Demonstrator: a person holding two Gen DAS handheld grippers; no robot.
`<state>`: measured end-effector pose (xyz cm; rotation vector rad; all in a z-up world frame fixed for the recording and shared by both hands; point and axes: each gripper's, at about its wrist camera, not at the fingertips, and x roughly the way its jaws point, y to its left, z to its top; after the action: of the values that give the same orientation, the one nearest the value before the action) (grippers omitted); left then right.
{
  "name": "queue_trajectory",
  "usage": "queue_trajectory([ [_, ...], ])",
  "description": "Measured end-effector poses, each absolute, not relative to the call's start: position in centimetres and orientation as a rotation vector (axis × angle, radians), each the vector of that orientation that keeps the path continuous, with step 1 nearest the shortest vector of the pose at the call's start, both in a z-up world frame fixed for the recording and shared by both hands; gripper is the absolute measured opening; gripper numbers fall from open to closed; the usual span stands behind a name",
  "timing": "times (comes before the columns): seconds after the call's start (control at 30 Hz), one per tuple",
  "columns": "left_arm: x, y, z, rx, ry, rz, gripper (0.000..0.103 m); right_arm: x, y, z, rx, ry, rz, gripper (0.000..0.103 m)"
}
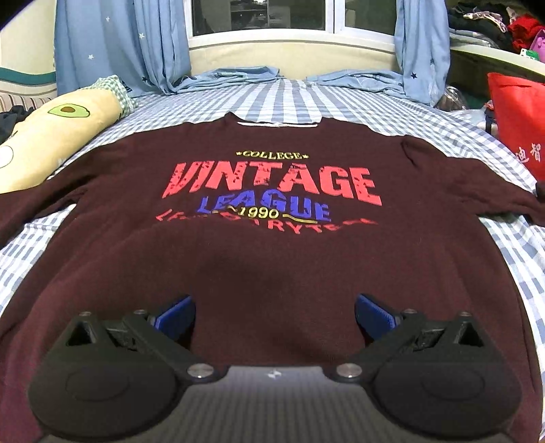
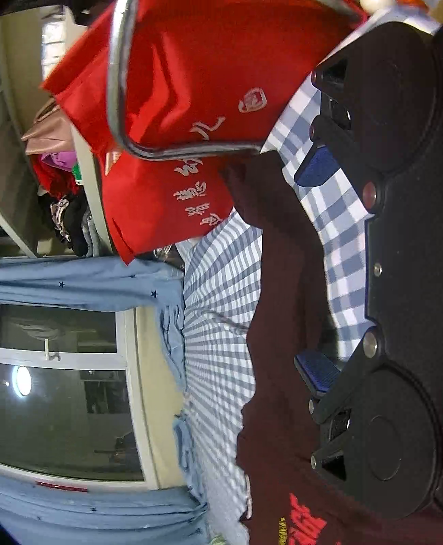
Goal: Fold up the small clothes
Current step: 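Reach the right tool to the sleeve cuff and grasp it, then lift the sleeve with the right tool and fold it across the chest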
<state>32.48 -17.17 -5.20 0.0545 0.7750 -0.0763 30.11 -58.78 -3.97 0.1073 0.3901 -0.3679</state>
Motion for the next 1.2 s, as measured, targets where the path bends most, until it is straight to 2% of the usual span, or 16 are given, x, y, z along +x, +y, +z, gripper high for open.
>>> queue_trajectory([
  [0.3, 30.7, -16.9, -7.1, 0.075, 0.732, -0.092, 0.102, 33.5, -64.1, -5.7, 0.228, 0.465, -0.426, 0.103],
  [0.5, 30.0, -16.9, -7.8, 0.081, 0.672, -0.100, 0.102, 35.7, -69.2, -7.4, 0.556, 0.431, -0.446, 0.102],
  [0.57, 29.8, -16.8, -7.9, 0.076, 0.660, -0.107, 0.102, 35.7, -70.6, -8.1, 0.664, 0.379, -0.469, 0.099],
  [0.67, 29.7, -16.7, -8.1, 0.074, 0.645, -0.110, 0.102, 35.4, -72.4, -9.1, 0.774, 0.299, -0.554, 0.090],
  [0.73, 29.6, -16.7, -8.1, 0.073, 0.641, -0.111, 0.102, 35.5, -73.6, -9.7, 0.818, 0.270, -0.599, 0.073],
  [0.8, 29.7, -16.7, -8.1, 0.072, 0.638, -0.113, 0.102, 35.9, -74.4, -9.9, 0.816, 0.267, -0.631, 0.065],
  [0.97, 29.6, -16.8, -8.2, 0.074, 0.632, -0.110, 0.102, 37.5, -76.1, -10.6, 0.824, 0.256, -0.645, 0.067],
  [1.07, 29.5, -16.8, -8.3, 0.071, 0.626, -0.108, 0.102, 38.5, -76.1, -10.7, 0.776, 0.270, -0.659, 0.063],
  [1.1, 29.5, -16.8, -8.3, 0.071, 0.625, -0.107, 0.102, 38.7, -75.9, -10.7, 0.768, 0.274, -0.653, 0.052],
  [1.17, 29.5, -16.8, -8.3, 0.071, 0.623, -0.106, 0.102, 38.7, -75.4, -10.5, 0.750, 0.267, -0.664, 0.041],
  [1.2, 29.5, -16.8, -8.3, 0.069, 0.622, -0.107, 0.102, 38.6, -75.1, -10.2, 0.740, 0.256, -0.666, 0.031],
])
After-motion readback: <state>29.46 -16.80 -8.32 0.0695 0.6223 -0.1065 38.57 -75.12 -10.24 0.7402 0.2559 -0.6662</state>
